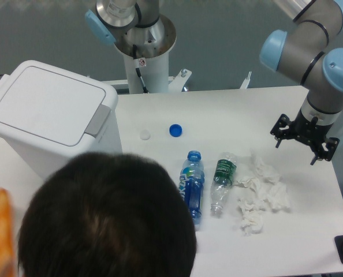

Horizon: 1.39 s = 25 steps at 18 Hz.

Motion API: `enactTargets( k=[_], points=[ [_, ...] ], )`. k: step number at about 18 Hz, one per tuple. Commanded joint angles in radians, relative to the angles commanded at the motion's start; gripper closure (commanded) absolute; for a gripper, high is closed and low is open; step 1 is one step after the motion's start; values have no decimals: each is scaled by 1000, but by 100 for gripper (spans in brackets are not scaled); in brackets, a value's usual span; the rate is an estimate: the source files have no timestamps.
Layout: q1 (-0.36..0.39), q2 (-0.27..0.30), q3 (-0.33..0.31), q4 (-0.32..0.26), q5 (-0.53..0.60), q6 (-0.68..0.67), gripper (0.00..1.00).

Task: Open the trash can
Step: 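Lift the gripper up from its start pose above the tissues, then move the gripper over toward the white trash can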

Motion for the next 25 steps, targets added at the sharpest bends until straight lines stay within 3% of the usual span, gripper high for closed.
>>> enactTargets(
  k=[7, 12, 18, 25],
  points=[
    [-8, 5, 2, -2, 0, -3, 0],
    [-77, 20, -12, -11, 143, -18, 0],
    [-120, 101, -32, -129, 95, -152, 0],
    [-144, 253, -32, -275, -81, -192, 0]
  ],
)
